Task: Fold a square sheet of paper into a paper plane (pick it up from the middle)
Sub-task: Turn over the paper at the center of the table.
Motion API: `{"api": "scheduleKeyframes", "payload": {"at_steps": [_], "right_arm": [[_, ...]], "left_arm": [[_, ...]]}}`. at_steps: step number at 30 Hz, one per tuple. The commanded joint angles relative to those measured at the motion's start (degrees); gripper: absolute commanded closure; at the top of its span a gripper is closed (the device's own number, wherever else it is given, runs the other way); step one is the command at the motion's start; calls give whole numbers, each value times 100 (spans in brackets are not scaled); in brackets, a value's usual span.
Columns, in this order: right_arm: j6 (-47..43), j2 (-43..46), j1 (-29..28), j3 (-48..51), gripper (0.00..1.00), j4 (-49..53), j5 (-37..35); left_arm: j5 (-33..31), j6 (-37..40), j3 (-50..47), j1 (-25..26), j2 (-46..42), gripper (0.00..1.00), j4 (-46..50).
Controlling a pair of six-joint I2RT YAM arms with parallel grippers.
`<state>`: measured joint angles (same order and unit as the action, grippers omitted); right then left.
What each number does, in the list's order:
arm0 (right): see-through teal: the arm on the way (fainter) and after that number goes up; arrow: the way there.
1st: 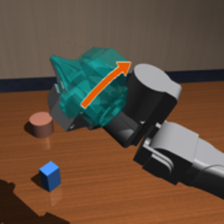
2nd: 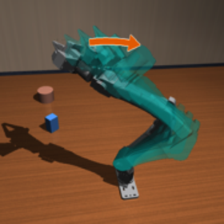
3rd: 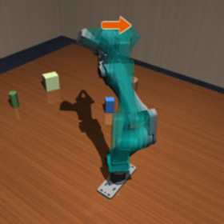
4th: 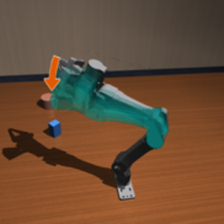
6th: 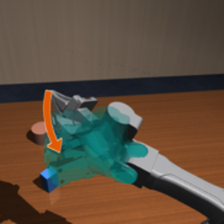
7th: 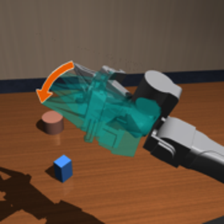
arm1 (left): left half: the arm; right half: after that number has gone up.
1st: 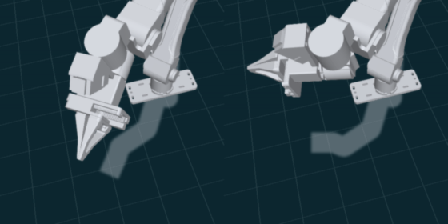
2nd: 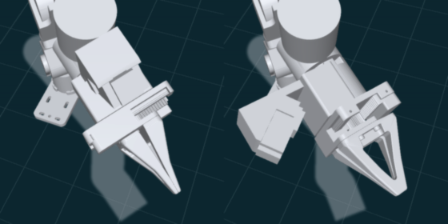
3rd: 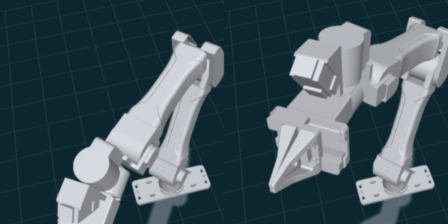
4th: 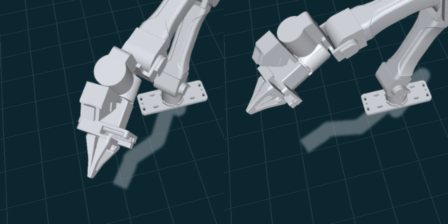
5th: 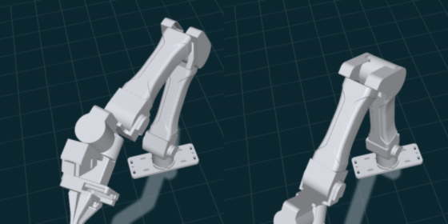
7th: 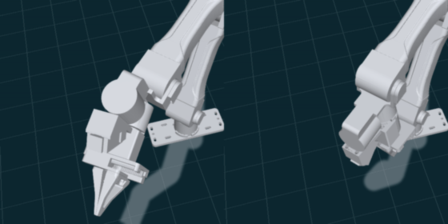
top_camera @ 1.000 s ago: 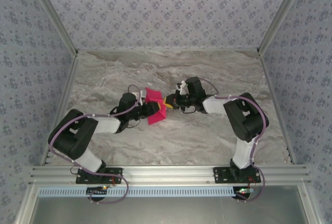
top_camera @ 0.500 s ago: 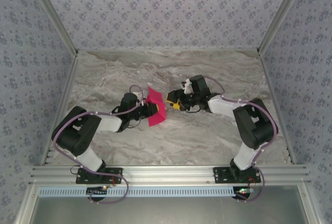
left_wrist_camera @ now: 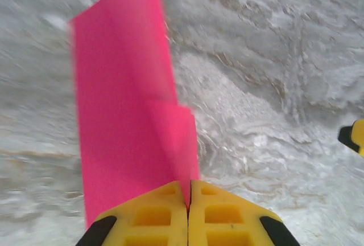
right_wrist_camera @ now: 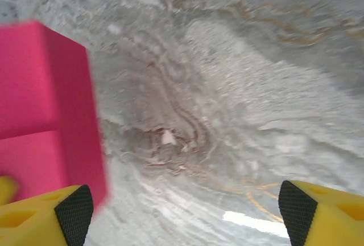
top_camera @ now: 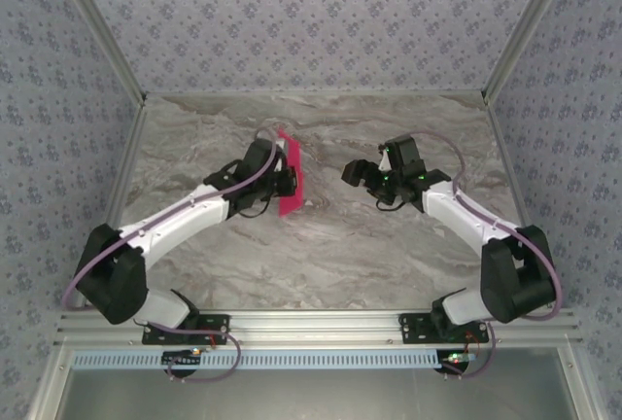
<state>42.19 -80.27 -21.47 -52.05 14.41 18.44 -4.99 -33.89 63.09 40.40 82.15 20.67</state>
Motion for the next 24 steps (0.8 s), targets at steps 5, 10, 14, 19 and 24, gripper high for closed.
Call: {"api": "scheduleKeyframes", "payload": {"at_steps": [5,10,14,19,24], "right_arm": [[-345,710,124,222,8,704,-874],[-265,941,237,327,8,879,-1164],[-247,1089,310,332,8,1091,-1282],[-216,1213,381,435,8,1189,-1403],[-185,1224,443,480,8,1239,-1429]], "left_arm": [[-4004,230,1773,730,700,95,4176],[-5036,-124,2510,1063,1798,95,5060],[-5256,-266,2780,1269,2681,95,5119],[-5210,-411,3095,1558,3758,96,4918],[-4720,-367,3218,1749,4304,96,4464]]}}
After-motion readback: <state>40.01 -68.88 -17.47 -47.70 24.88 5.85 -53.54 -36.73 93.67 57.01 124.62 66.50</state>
